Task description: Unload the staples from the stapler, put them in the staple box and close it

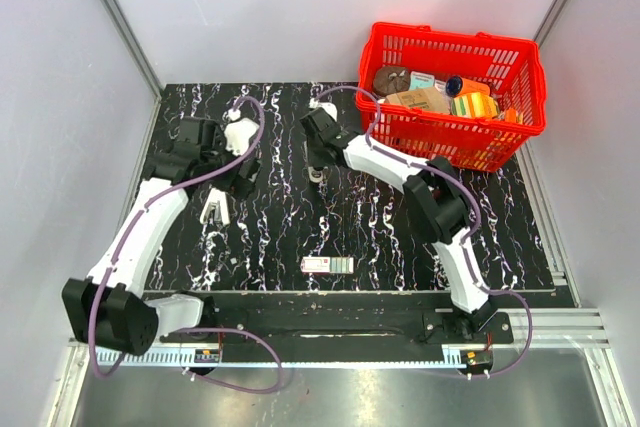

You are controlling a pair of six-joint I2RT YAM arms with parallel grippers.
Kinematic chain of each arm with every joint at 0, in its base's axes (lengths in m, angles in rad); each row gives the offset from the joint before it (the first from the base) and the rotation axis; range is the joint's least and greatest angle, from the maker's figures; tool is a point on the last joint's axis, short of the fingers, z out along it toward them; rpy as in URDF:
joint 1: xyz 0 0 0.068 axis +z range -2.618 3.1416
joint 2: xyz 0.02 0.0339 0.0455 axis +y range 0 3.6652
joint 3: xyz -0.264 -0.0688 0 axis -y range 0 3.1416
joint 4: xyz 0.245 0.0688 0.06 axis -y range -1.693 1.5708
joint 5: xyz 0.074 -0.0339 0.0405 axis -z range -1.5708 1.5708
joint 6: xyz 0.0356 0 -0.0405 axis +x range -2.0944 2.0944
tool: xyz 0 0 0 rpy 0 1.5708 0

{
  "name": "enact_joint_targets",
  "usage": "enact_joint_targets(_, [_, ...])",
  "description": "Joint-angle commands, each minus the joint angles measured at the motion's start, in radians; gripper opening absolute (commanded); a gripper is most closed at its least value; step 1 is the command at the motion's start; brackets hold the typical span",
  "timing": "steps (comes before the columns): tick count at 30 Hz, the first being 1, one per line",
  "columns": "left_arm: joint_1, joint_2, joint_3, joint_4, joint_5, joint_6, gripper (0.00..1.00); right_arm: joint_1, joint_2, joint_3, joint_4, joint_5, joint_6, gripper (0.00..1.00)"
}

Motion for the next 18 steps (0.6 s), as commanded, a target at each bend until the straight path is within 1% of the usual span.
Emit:
enact_joint_targets(1, [-0.038,0.072,0.038,0.049,0.153,-0.079,0.94,0.062,-0.183,-0.066,0.145,-0.033,0.108,0.04])
enact_joint_targets(4, [-0.051,0.099,0.010,0.172,0.137,-0.133,0.92,0.066,-0.253,-0.143,0.189,-0.037,0.151,0.01])
enact_joint_targets(7, [-0.057,0.164,0.022,0.214,0.137,-0.173,0.90,0.066,-0.296,-0.200,0.215,-0.048,0.193,0.00])
enact_joint_targets(10, [-0.055,0.196,-0.008,0.307,0.121,-0.246,0.91,0.070,-0.339,-0.261,0.267,-0.062,0.246,0.00])
enact_joint_targets(11, [-0.054,0.196,-0.037,0.363,0.130,-0.275,0.91,0.070,-0.351,-0.284,0.287,-0.068,0.268,0.00])
enact_joint_targets(13, [-0.051,0.194,-0.094,0.474,0.184,-0.320,0.94,0.070,-0.382,-0.331,0.338,-0.080,0.295,0.00])
enact_joint_targets(14, [-0.049,0.205,-0.103,0.500,0.218,-0.349,0.94,0.070,-0.394,-0.358,0.368,-0.085,0.309,0.00])
enact_joint_targets(16, [-0.052,0.249,-0.081,0.498,0.306,-0.404,0.94,0.070,-0.414,-0.387,0.395,-0.094,0.335,0.00])
enact_joint_targets(18, [-0.055,0.285,-0.068,0.507,0.347,-0.432,0.94,0.070,-0.433,-0.413,0.430,-0.103,0.354,0.00])
